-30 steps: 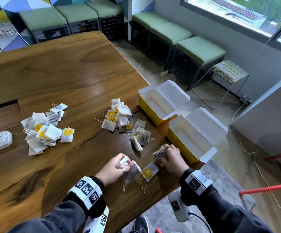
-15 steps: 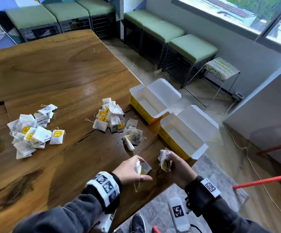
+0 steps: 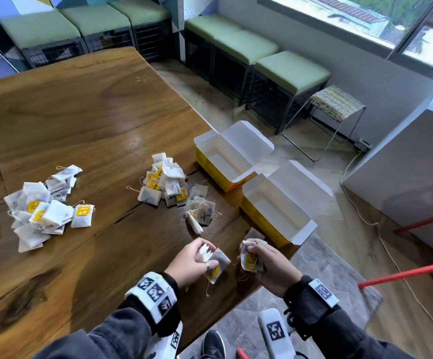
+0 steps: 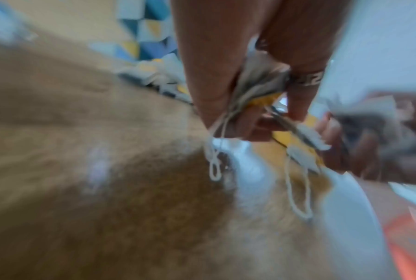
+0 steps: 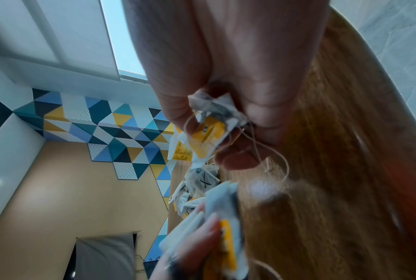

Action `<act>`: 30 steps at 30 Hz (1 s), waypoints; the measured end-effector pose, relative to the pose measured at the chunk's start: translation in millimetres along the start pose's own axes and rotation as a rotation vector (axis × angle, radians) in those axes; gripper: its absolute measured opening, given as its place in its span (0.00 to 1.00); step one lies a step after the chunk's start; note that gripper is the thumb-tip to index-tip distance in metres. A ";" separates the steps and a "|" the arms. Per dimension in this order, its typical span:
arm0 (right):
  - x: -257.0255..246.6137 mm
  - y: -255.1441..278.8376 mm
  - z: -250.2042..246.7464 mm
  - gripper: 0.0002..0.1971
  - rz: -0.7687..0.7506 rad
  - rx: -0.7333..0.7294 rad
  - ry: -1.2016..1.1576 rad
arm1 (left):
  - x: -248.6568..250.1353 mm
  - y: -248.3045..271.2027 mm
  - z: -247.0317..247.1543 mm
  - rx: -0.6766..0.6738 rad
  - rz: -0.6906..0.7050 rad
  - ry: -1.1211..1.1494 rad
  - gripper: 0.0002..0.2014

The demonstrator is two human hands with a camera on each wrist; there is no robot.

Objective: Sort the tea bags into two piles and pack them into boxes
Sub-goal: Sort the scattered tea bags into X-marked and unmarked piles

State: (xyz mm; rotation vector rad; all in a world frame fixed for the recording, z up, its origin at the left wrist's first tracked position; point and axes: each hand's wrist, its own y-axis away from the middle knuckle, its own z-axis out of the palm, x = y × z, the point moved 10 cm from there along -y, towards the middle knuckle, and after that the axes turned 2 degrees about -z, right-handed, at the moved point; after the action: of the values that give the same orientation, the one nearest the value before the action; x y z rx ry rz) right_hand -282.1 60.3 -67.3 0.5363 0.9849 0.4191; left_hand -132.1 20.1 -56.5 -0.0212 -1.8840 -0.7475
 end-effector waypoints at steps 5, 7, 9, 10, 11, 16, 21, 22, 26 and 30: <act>-6.4 0.4 4.3 0.10 -0.016 0.002 0.007 | -5.2 18.2 -0.7 -0.236 -0.168 0.971 0.27; -3.5 -0.2 6.8 0.14 0.015 0.021 0.007 | 5.9 26.6 0.6 -0.354 -0.172 1.186 0.29; 1.0 0.1 14.3 0.14 0.053 0.021 -0.008 | 15.6 33.4 2.5 -0.460 -0.170 1.303 0.24; 3.0 0.7 19.3 0.11 0.072 0.016 -0.019 | 18.8 35.4 2.6 -0.505 -0.159 1.335 0.21; 4.9 1.6 24.6 0.08 0.091 0.009 -0.030 | 22.7 37.5 2.5 -0.545 -0.146 1.367 0.19; 11.8 0.9 46.1 0.18 0.122 -0.044 -0.042 | 19.1 40.6 -5.1 -0.466 -0.179 1.363 0.19; 3.2 7.6 76.2 0.22 0.094 -0.173 -0.051 | -7.1 41.0 -10.3 -0.276 -0.284 1.115 0.18; 1.0 8.1 82.1 0.21 0.074 -0.193 -0.025 | -15.8 38.9 -12.8 -0.196 -0.303 1.012 0.17; 8.5 2.2 99.1 0.22 0.046 -0.244 0.087 | -25.1 32.9 -19.9 0.058 -0.277 0.814 0.03; 17.6 -2.8 103.7 0.20 0.023 -0.202 0.218 | -31.7 28.0 -20.1 0.151 -0.285 0.836 0.08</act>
State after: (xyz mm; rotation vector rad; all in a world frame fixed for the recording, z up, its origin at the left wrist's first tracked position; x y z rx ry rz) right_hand -183.4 43.6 -34.8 0.3234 1.1313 0.6002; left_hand -91.8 42.5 -64.7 0.5799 -1.1378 -0.6573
